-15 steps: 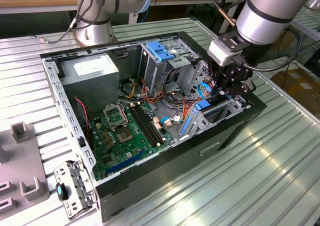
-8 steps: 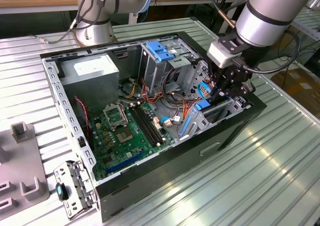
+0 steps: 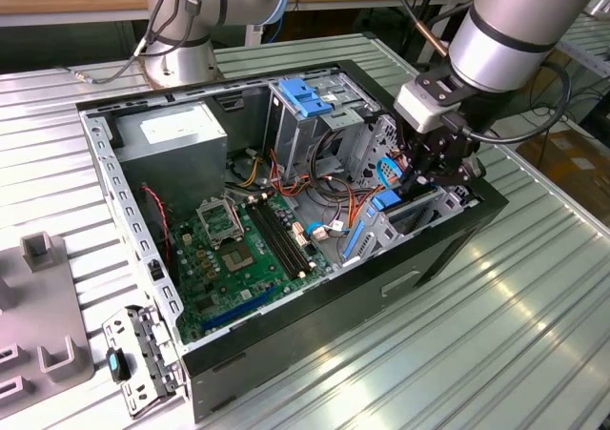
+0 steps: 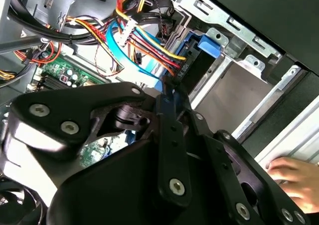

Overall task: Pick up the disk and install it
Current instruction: 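Insert the second disk wire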

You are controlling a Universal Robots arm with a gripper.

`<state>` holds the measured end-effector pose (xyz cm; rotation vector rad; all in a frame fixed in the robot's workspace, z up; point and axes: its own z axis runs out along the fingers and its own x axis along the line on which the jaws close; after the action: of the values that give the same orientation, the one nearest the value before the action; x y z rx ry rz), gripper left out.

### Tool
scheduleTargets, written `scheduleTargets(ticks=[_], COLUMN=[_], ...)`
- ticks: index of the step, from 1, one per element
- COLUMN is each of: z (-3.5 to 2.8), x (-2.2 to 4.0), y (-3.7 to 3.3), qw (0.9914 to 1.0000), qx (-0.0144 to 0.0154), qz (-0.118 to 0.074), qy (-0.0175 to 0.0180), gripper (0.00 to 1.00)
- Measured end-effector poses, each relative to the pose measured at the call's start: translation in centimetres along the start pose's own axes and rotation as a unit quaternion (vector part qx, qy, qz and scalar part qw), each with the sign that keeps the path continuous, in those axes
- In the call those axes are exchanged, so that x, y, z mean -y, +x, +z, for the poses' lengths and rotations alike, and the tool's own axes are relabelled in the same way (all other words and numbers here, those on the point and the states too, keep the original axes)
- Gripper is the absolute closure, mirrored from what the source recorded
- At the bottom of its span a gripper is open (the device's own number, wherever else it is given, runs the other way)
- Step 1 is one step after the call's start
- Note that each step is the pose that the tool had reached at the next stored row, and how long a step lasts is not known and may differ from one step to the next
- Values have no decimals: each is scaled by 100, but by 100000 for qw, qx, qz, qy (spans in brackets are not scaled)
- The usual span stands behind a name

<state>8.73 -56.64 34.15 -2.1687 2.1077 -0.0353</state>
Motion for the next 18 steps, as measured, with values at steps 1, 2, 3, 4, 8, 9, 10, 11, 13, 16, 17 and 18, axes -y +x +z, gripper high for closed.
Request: scheduleTargets(ticks=[1, 2, 3, 4, 8, 9, 10, 11, 13, 16, 17, 18], z=[-40, -88, -140, -168, -196, -198, -198, -198, -198, -200, -201, -201], x=[4, 9, 14, 17, 20, 20, 20, 20, 20, 20, 20, 20], y=[-3, -6, -9, -11, -13, -13, -13, -13, -13, -13, -13, -13], qw=[100000, 100000, 100000, 100000, 100000, 100000, 100000, 100000, 100000, 100000, 100000, 100000], qx=[-21, -15, -23, -29, -12, -22, -26, -27, -22, -27, -26, -25], qz=[3, 2, 0, -4, -2, -2, -4, -4, -3, -3, -3, -3], qy=[2, 0, 5, 15, 53, 50, 50, 49, 51, 51, 50, 51], gripper=[76, 76, 76, 76, 76, 78, 89, 89, 89, 89, 89, 89])
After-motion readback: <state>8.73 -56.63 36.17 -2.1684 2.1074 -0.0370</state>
